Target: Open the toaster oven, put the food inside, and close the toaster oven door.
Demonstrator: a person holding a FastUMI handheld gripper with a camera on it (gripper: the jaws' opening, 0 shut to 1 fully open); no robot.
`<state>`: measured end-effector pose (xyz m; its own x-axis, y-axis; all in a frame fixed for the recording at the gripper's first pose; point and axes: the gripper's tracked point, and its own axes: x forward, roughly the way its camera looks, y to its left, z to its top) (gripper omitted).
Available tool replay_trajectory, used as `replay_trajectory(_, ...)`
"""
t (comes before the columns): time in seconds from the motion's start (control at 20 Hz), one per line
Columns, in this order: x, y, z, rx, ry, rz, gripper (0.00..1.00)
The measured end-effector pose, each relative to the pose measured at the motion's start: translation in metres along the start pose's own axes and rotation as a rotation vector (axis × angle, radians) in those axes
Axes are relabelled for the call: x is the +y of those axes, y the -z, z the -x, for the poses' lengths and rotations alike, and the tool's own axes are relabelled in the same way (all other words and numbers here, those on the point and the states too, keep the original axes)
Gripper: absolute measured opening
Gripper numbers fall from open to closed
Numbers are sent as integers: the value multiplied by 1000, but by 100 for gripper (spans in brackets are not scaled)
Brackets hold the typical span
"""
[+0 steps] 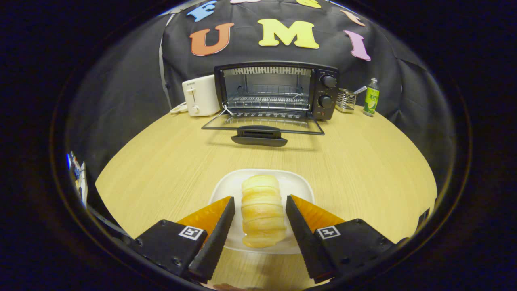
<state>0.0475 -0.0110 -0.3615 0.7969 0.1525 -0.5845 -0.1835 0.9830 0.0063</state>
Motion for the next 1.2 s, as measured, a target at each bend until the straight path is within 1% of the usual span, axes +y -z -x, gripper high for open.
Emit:
replay_trajectory(0.25, 2, 3, -7, 9, -9, 25, 69)
replay_trajectory(0.85, 1, 4, -16, -15, -23, -19, 68)
replay_trajectory(0.95, 1, 2, -15, -9, -33, -62, 68)
replay_trajectory(1.0, 3, -2, -10, -26, -58, -117, 67)
replay_trajectory(1.05, 11, -14, -8, -68, -101, -172, 67)
replay_trajectory(1.2, 12, -40, 4, -141, -157, -282, 66)
